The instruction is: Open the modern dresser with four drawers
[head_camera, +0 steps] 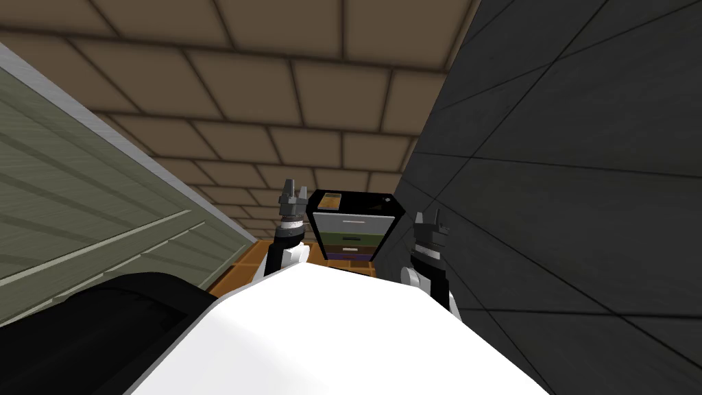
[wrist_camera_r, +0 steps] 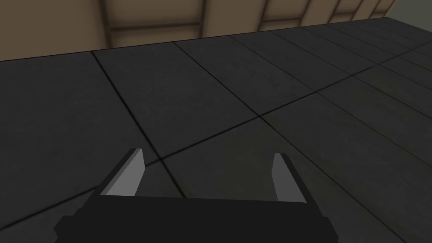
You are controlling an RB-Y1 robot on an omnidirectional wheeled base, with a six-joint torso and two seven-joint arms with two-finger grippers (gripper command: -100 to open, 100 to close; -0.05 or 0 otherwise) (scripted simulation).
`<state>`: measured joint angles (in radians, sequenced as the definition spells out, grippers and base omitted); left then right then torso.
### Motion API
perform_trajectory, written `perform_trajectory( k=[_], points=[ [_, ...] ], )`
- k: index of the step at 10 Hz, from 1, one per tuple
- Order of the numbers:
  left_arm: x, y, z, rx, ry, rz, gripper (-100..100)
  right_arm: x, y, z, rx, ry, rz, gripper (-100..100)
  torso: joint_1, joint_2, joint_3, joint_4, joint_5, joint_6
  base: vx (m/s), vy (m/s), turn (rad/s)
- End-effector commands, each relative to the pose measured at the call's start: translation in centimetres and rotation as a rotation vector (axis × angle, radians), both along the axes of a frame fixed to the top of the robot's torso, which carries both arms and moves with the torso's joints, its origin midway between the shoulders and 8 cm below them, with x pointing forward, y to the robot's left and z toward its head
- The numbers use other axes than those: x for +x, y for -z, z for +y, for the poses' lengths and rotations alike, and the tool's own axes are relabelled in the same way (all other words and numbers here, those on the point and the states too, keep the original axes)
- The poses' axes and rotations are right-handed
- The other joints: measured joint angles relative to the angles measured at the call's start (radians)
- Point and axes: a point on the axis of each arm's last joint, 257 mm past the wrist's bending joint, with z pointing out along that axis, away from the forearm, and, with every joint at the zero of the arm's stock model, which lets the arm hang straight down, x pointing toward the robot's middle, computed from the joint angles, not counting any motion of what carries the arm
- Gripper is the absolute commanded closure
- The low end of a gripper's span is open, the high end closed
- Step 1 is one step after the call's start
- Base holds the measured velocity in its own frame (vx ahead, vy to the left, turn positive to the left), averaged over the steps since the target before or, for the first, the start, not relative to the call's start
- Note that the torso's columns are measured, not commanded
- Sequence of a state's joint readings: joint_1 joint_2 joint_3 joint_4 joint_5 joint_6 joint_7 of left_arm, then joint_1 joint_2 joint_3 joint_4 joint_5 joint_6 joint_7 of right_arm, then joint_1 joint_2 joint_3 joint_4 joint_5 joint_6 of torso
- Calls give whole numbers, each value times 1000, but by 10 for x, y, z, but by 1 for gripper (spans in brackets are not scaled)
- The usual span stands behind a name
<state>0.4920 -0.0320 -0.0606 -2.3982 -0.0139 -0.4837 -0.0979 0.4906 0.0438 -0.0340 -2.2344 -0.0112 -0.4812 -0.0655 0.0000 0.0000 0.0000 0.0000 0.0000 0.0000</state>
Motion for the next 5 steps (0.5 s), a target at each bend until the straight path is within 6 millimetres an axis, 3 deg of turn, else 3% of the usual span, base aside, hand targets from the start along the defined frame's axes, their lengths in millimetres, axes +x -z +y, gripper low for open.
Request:
perform_trajectory(
  k=[1, 5],
  points=[
    [0, 0, 0, 0, 0, 0, 0, 0, 0, 0, 0, 0, 0, 0, 0, 40, -82, 41, 0, 0, 0, 0, 0],
    [0, 0, 0, 0, 0, 0, 0, 0, 0, 0, 0, 0, 0, 0, 0, 322, -644, 322, 0, 0, 0, 0, 0]
  ],
)
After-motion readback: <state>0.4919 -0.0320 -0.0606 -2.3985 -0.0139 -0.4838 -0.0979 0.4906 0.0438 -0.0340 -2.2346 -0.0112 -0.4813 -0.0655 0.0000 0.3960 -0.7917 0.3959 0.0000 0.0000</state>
